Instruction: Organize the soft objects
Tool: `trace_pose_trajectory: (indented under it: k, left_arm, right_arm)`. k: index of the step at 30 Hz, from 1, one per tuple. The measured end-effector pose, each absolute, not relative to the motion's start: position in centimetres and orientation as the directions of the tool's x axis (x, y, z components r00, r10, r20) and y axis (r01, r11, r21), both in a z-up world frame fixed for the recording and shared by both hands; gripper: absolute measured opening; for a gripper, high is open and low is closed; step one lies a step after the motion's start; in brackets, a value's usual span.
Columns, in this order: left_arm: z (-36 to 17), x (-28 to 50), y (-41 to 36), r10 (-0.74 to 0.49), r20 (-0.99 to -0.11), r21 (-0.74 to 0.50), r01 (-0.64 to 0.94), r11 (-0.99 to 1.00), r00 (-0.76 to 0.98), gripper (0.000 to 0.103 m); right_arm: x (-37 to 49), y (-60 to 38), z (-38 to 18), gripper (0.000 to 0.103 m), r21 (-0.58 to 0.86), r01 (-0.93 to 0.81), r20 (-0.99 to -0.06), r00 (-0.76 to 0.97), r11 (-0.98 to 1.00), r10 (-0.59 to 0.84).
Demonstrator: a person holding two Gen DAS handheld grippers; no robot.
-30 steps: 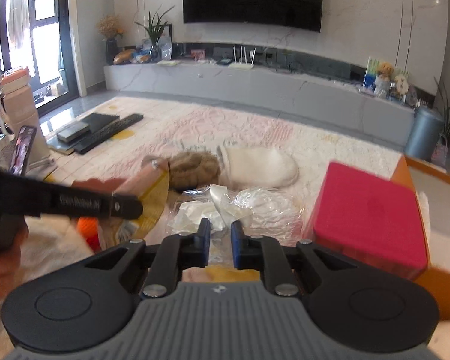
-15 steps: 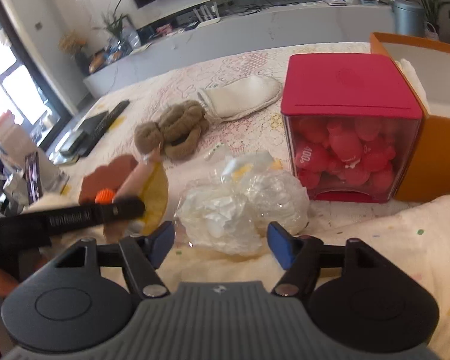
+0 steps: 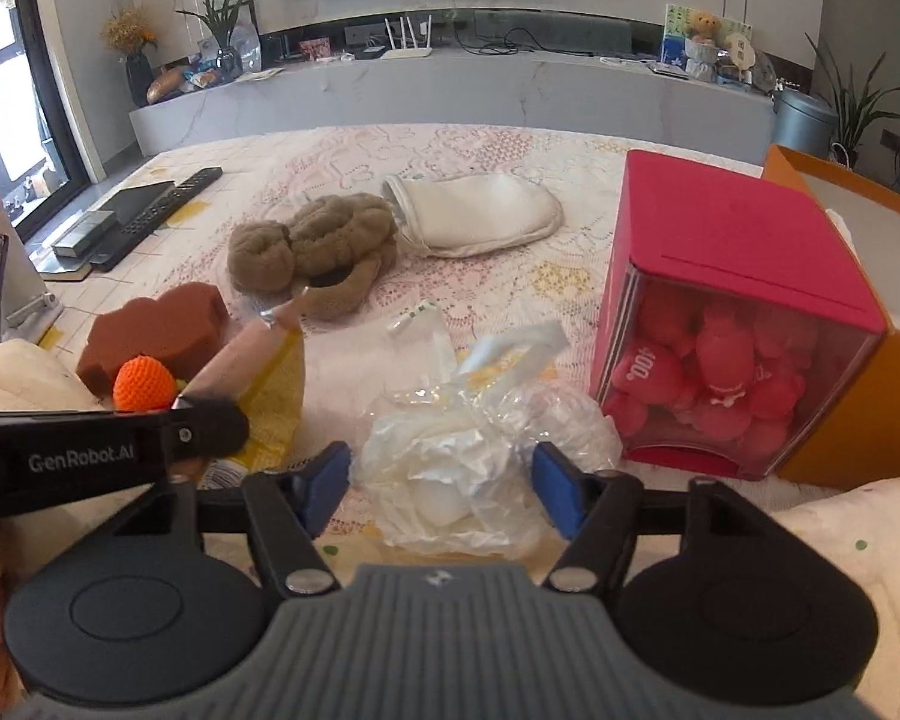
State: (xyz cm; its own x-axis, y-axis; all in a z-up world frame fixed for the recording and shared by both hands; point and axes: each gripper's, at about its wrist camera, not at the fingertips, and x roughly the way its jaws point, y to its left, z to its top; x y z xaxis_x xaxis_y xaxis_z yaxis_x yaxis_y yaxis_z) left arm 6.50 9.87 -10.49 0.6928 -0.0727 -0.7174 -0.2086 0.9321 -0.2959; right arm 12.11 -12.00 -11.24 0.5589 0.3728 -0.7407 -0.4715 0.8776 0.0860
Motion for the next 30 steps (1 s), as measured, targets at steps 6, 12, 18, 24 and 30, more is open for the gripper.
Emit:
trace_pose_trajectory:
  k: [6, 12, 18, 24, 30]
  left_arm:
    - [-8.5, 5.4, 8.1, -0.032, -0.652, -0.231, -0.158, 0.960, 0.757, 0.016]
    - [-5.6, 4.8, 7.2, -0.007, -0.593, -0.228, -0.159, 0.961, 0.805, 0.016]
    - [-2.4, 5.3, 6.1, -0.057, -0.574, -0.284, -0.134, 0.949, 0.817, 0.016]
    - [0.1, 6.6, 3.5, -0.134, -0.552, -0.335, -0.071, 0.940, 0.823, 0.016]
    - [2.0, 9.3, -1.7, -0.206, -0.513, -0.284, 0.061, 0.957, 0.833, 0.016]
  right_arm:
    - [11.0, -13.4, -9.3, 0.029, 0.095, -0.493, -0.692, 0.592, 0.865, 0.414]
    - [10.1, -15.4, -6.4, 0.027, 0.112, -0.530, -0.618, 0.625, 0.841, 0.477]
    - [9.6, -17.6, -2.4, 0.026, 0.079, -0.625, -0.556, 0.619, 0.777, 0.555]
    - [9.7, -21.2, 1.5, 0.026, 0.004, -0.650, -0.501, 0.656, 0.760, 0.564]
    - [11.4, -26.6, 3.4, 0.027, -0.096, -0.584, -0.465, 0.742, 0.806, 0.482]
